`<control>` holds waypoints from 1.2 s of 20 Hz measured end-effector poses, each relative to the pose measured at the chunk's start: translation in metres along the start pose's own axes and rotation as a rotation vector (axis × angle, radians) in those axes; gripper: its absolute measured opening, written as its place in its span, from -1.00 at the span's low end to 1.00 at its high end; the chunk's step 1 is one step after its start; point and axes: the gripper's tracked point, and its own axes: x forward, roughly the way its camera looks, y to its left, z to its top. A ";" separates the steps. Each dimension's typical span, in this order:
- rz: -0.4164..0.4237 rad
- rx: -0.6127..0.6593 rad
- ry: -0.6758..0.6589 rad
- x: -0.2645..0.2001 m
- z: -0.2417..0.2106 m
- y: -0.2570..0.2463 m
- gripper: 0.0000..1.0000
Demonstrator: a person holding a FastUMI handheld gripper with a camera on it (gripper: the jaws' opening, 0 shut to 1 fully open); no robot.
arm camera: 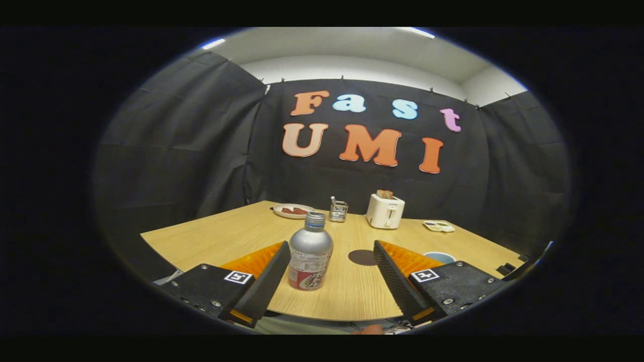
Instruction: Take the bottle from table, then pour the juice into the cup, finally place the bottle on the coaster
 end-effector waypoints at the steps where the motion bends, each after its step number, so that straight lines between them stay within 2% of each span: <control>1: 0.003 0.004 0.014 0.005 -0.008 0.002 0.97; 9: 0.034 0.053 0.099 0.042 -0.048 0.020 0.95; 19: 0.051 0.116 0.187 0.062 -0.077 0.037 0.96; 23: 0.049 0.103 0.189 0.066 -0.079 0.038 0.84; 24: 0.045 0.102 0.189 0.067 -0.079 0.038 0.73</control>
